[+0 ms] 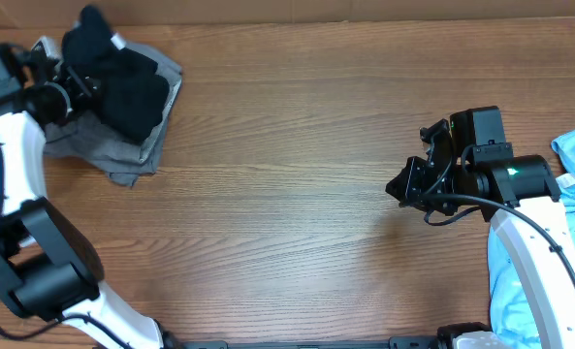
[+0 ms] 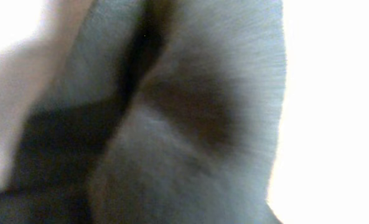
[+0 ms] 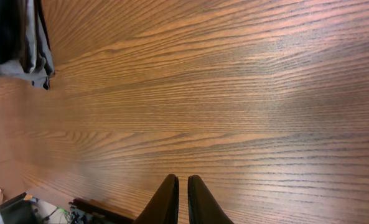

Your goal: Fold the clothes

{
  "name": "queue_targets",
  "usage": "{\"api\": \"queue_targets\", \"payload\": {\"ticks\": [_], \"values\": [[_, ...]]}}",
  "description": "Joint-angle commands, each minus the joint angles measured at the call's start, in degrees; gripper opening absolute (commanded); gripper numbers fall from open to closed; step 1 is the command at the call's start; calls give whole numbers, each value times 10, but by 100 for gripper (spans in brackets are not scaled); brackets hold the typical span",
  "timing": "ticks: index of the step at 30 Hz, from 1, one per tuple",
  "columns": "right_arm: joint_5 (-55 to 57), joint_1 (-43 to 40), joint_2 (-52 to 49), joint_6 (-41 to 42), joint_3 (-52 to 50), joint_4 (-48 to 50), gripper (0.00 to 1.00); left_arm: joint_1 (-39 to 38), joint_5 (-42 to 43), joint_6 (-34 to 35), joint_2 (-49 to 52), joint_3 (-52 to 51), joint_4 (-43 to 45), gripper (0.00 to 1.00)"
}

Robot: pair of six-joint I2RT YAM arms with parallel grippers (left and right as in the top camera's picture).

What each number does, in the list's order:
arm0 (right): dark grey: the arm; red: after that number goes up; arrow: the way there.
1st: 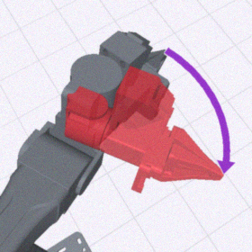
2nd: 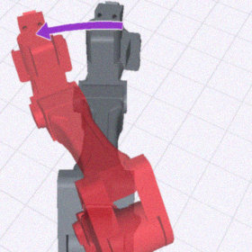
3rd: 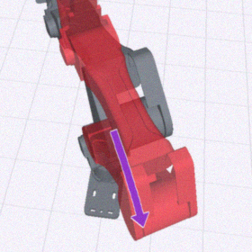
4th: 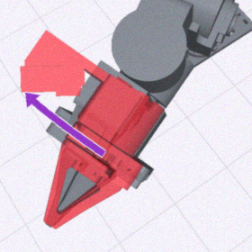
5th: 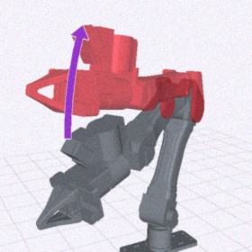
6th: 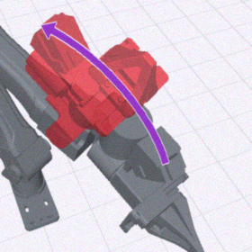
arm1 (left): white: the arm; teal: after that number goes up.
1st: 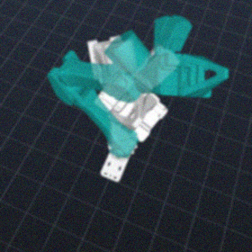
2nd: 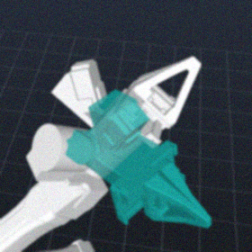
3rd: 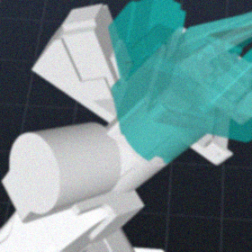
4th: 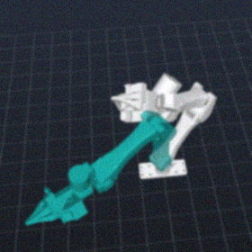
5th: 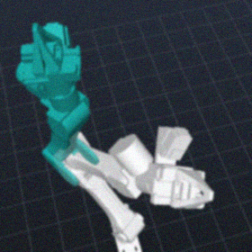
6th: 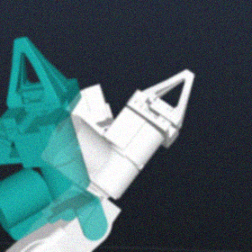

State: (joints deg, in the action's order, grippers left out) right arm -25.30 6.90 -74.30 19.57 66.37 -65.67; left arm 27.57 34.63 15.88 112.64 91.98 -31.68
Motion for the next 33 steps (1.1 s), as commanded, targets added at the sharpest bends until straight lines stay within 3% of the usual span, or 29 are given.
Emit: {"api": "queue_targets", "payload": {"ticks": [1, 5, 10, 15, 17, 21, 26, 29, 31, 32, 33], "values": [[-3, 1, 2, 3, 6, -3, 10, 48, 0, -13, 42, 2, 5, 100], [-3, 1, 2, 3, 6, -5, 10, 99, -3, -39, 38, 11, -55, 100], [-3, 1, 2, 1, 6, -4, 10, 172, -91, -57, 5, 96, -208, 100], [-3, 1, 10, -7, 8, 20, 10, 205, 96, -157, -54, 211, -315, 100], [-3, 1, 24, -20, 16, 29, 10, 189, 124, -223, -82, 256, -380, 100], [2, 1, 74, -41, 49, 34, 10, 118, 91, -322, -144, 334, -506, 100], [25, 1, 170, -50, 112, 35, 11, -64, -24, -330, -256, 382, -571, 100], [36, 1, 225, -50, 136, 38, 34, -208, -122, -308, -321, 381, -582, 100], [40, 1, 266, -50, 141, 38, 71, -302, -197, -261, -351, 381, -596, 100], [40, 1, 278, -50, 141, 37, 100, -342, -229, -235, -362, 381, -605, 100], [40, 1, 293, -50, 141, 34, 100, -387, -265, -201, -372, 381, -618, 100]]}}
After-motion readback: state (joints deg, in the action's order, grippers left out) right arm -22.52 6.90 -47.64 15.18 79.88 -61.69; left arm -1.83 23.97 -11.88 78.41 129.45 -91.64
